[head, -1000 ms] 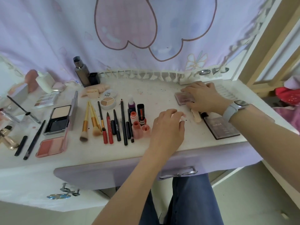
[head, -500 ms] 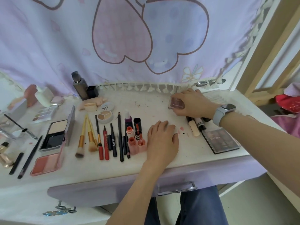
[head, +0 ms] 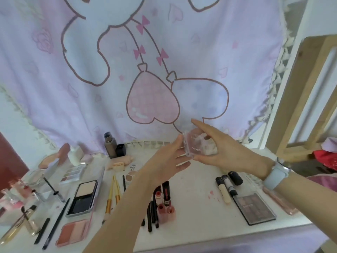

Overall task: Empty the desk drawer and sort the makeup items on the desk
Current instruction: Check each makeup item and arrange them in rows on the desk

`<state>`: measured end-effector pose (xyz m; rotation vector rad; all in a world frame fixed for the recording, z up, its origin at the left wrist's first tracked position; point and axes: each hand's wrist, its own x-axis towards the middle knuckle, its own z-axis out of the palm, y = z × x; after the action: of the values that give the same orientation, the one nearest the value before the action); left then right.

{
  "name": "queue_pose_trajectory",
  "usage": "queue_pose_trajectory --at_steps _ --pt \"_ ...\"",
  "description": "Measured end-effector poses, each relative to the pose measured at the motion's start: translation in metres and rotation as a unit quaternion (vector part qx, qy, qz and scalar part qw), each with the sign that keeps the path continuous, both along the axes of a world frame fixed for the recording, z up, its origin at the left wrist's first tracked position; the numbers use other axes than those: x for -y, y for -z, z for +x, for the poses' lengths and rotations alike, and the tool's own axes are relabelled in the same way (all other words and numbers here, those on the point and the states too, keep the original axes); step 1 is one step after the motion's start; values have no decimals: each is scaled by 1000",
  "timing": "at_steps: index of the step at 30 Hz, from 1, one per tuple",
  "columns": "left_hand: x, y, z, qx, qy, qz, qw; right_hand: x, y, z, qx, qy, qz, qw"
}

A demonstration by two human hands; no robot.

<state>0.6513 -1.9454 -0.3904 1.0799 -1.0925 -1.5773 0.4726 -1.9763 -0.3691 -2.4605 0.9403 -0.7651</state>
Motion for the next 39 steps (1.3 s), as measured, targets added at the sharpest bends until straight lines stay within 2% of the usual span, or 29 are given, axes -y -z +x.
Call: queue_pose_trajectory --at_steps 4,7,9,12,14,16,21,28,32,34,36,39 --pt "2 -24 14 -35 59 -49 996 -2 -26 11 5 -12 -72 997" --pt "5 -39 20 -24 35 -94 995 2 -36 15 -25 -20 -117 993" --pt "8 -44 21 29 -5 -149 988 7 -40 15 -32 -16 -100 994" --pt "13 -48 24 214 -99 -261 936 17 -52 14 24 28 46 998" --pt "17 -46 27 249 -118 -311 909 24 -59 20 74 39 182 980" --pt "23 -43 32 267 -118 -339 894 32 -60 31 91 37 269 958" --pt "48 -30 44 297 -107 -336 887 52 -45 61 101 22 330 938" --pt "85 -1 63 272 -63 -271 921 85 -22 89 89 73 368 923" --pt "99 13 84 271 -72 -243 929 105 -3 94 139 105 396 901" --pt "104 19 90 310 -74 -250 914 110 4 100 136 79 424 892" --pt "108 26 92 363 -81 -267 889 112 9 109 90 63 419 902" --pt "115 31 96 414 -86 -288 859 117 13 117 85 64 421 901"
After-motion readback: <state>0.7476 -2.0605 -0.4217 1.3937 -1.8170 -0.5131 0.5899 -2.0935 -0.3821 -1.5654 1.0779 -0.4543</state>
